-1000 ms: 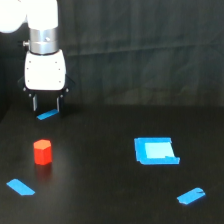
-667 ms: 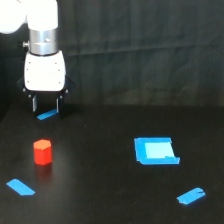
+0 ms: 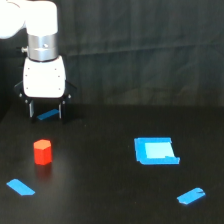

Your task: Pick up the red object from the table

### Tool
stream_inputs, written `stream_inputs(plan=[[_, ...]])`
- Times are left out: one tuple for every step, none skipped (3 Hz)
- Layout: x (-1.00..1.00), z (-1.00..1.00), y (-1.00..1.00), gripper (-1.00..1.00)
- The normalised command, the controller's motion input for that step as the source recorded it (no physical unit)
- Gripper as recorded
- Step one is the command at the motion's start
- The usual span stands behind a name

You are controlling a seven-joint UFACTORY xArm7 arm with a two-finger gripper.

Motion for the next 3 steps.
stream_inputs(plan=[[0.21, -0.2, -0.85, 0.96], [0.17, -0.22, -0.97, 1.0], [0.13, -0.29, -0.86, 0.97]])
